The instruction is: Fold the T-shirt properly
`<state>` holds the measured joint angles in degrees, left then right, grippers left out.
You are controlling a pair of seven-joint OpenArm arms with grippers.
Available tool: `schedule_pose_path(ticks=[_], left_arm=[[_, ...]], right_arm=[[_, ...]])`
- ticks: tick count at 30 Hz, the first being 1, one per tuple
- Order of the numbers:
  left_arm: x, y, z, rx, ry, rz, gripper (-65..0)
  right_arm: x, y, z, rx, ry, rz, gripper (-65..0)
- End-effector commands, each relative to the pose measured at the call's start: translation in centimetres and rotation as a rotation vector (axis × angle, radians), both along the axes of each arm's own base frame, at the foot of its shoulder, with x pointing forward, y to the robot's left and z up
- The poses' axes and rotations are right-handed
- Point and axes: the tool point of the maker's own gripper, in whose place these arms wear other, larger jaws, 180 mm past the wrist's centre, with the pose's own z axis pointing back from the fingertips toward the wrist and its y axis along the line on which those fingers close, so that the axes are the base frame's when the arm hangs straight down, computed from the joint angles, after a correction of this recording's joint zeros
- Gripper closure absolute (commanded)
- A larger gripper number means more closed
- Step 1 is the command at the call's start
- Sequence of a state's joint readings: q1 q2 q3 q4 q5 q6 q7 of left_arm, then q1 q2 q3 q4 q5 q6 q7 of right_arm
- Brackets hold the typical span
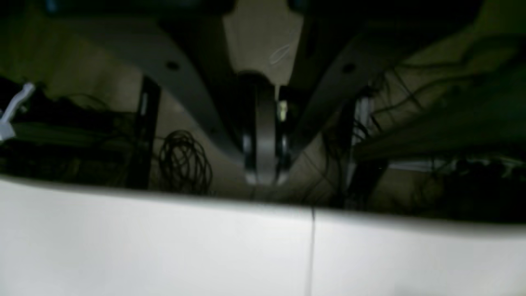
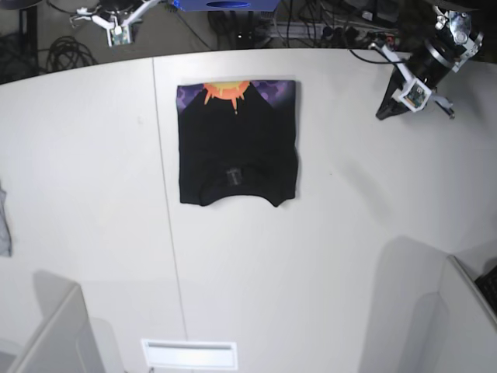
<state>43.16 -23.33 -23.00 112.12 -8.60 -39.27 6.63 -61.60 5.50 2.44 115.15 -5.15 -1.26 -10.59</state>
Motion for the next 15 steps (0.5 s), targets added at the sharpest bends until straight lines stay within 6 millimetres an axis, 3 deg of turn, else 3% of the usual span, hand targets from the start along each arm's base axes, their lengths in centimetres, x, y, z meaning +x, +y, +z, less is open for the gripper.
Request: schedule_pose_path(ticks=[1,5,9,12,15], left_arm=[[-1.4,-0.5,0.1,-0.026,0.022,-0.022,0.0],[-8.0,-0.9,-2.3,-0.037,0.215,-0.025,0.0],[-16.1,-1.7,-3.8,-0.065,0.444,-0.025,0.0],[-20.9,-2.1,-5.3,-0.094,0.591,-0.009,0.0],[-25.5,-2.6,-8.0,-0.132,0.739,0.021,0.0]], right_arm=[[-0.9,0.3,0.3,0.009,0.019,0.007,0.0],[-5.4,-0.5,-1.3,-0.019,0.239,-0.026,0.0],[-10.8,-1.6,-2.3,-0.064,0.502,-0.011,0.0],[-13.8,0.0,-2.6,-0.030,0.640,0.121,0.0],[-15.4,2.0,-3.5,0.021,0.714,0.260,0.0]])
